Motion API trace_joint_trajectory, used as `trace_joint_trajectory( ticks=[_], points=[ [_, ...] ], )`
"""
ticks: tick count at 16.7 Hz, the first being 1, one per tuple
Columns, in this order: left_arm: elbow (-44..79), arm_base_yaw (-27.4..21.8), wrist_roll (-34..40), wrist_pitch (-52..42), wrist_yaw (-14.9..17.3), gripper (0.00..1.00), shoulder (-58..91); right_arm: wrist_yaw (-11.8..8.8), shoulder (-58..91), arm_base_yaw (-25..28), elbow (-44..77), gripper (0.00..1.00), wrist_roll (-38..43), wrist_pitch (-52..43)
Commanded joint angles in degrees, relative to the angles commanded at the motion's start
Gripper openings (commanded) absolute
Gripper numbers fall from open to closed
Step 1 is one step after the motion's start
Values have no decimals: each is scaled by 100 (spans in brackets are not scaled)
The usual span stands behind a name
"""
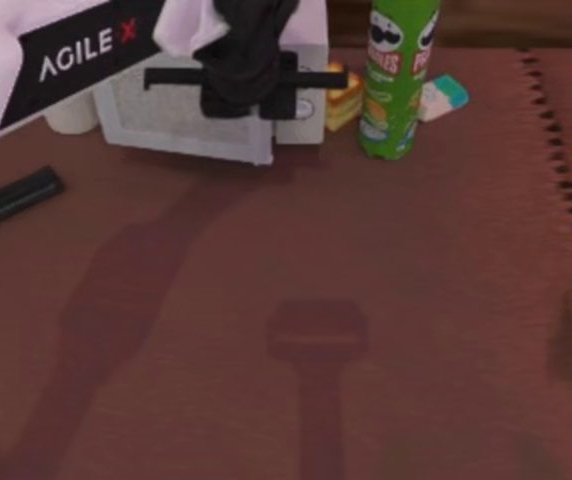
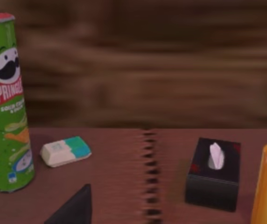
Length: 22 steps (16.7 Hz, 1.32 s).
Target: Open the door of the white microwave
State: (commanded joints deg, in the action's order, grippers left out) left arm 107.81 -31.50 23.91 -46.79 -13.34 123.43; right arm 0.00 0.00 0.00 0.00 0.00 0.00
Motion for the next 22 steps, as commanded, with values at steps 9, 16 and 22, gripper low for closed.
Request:
trace_joint_trajectory(
  ticks=[9,16,22],
  points=[
    [-9,-42,22,2,30,0,25,0,0,0,0,100,0,0],
    [-780,69,-541,370,280,0,-474,0,0,0,0,100,0,0],
    [-834,79,-588,421,303,0,-533,0,0,0,0,100,0,0]
  ],
)
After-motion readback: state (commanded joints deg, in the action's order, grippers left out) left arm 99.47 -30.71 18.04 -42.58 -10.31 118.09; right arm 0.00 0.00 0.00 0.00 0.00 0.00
